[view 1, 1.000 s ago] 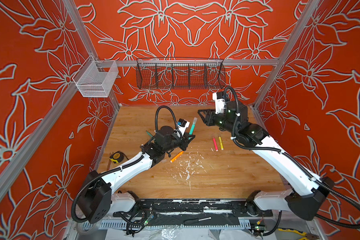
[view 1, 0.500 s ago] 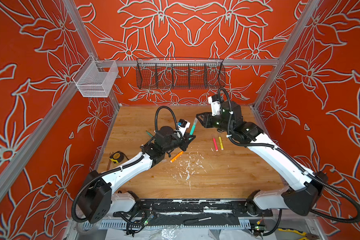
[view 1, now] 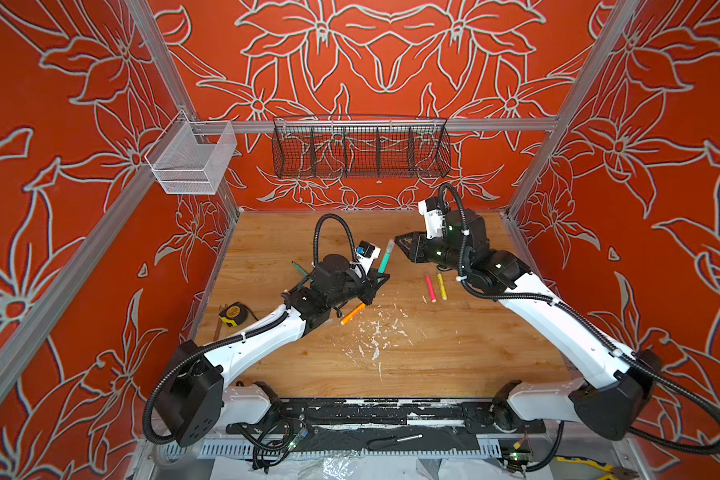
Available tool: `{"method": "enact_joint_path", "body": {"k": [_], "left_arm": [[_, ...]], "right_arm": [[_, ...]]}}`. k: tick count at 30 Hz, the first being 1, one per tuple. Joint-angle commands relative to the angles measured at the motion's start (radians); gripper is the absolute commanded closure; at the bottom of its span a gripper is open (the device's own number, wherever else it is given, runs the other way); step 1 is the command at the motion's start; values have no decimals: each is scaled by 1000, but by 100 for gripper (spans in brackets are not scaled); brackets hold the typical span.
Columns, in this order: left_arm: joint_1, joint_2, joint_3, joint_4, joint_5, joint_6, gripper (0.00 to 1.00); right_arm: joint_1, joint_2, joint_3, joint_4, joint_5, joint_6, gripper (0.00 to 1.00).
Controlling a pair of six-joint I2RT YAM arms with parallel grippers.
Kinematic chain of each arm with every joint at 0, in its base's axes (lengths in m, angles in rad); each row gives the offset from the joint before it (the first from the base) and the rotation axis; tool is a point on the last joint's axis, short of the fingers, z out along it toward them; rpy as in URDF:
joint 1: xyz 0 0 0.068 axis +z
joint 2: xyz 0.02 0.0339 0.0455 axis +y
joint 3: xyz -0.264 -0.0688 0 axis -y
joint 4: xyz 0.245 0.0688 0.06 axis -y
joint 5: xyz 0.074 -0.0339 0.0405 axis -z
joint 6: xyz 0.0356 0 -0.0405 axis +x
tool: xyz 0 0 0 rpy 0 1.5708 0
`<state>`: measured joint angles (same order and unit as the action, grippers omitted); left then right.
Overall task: Insert the pens into the pen caps
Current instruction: 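Push the translucent cap farther down the green highlighter with the right gripper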
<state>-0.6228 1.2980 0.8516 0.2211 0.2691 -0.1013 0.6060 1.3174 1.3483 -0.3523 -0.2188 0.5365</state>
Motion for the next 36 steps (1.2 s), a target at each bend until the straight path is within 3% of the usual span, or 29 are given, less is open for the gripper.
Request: {"method": "enact_joint_path", "body": {"k": [1, 5, 15, 20, 26, 36], "left_arm": [[1, 12, 40, 36, 24, 5, 100], [-1, 14, 43, 31, 45, 6, 100], [-2, 20, 68, -9, 74, 8, 100], [-2, 20, 70, -9, 85, 6, 100], [-2, 21, 78, -15, 67, -5, 100], [14, 42, 181, -23, -15, -84, 100]], "right_arm": [[6, -31, -11, -22, -1, 17, 71], [-5, -38, 6, 15, 27, 18, 65], [-6, 62, 73, 63, -55, 33, 62], [-6, 83, 85, 64, -62, 33, 72], [-5, 80, 46, 68, -98, 63, 100], [23, 53, -73, 66, -117, 91, 100]]}}
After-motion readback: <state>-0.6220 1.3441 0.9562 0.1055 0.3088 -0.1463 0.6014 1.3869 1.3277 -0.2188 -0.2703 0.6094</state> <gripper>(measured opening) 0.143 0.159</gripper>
